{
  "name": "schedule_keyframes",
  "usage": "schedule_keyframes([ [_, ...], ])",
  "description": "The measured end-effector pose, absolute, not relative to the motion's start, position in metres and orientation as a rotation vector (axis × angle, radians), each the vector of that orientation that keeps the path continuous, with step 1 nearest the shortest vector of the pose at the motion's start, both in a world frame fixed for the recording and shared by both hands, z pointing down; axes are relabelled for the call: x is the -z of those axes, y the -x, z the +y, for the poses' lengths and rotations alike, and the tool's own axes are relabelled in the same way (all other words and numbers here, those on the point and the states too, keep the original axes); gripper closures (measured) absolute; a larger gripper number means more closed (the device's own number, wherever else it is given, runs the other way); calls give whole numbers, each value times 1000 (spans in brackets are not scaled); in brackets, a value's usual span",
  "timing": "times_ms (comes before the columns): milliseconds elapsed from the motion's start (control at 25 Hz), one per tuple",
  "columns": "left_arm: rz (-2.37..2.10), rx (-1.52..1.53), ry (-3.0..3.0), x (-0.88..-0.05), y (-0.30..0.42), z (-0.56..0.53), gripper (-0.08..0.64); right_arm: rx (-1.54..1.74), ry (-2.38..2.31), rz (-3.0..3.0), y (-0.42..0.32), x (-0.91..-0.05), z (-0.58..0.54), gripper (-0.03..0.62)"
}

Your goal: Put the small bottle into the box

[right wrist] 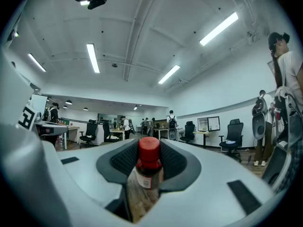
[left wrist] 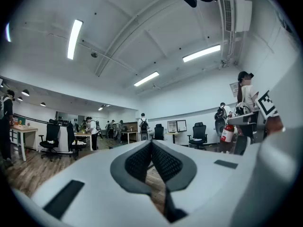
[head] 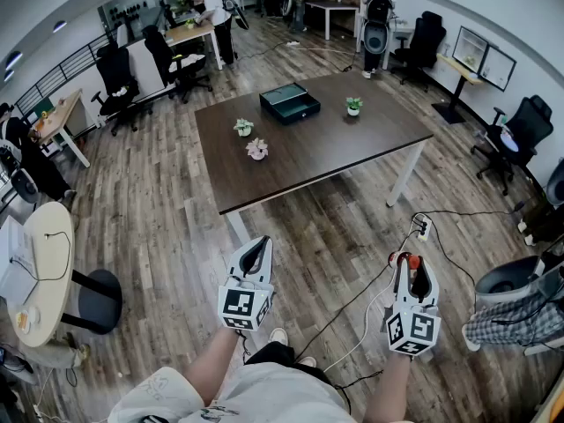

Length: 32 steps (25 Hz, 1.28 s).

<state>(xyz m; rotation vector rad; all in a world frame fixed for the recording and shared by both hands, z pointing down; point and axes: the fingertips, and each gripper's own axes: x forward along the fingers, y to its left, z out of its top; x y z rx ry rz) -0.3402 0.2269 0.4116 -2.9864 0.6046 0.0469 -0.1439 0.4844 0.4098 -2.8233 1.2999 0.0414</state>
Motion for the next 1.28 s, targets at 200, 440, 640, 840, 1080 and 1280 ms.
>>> schedule_keyframes([
  [200, 614, -63, 2978, -405, 346, 247, 558, -44, 2805, 1317, 151, -410, 501, 456],
  [440, 625, -79, 2974, -399, 341, 257, 558, -37, 2784, 1347, 148, -414, 502, 456],
  [640, 634, -79, 2981, -403, 328, 256, 558, -36, 2775, 1372, 138, -418, 499, 456],
  [840, 628, -79, 2995, -409, 308, 247, 558, -46, 2811, 1373, 121, -420, 492, 456],
  [1080, 611, -81, 3011, -414, 271, 230, 558, -32, 2828, 1359, 89, -424, 478, 456],
  [1280, 584, -76, 3022, -421, 240, 200, 558, -16, 2848, 1347, 63, -428, 449, 456],
])
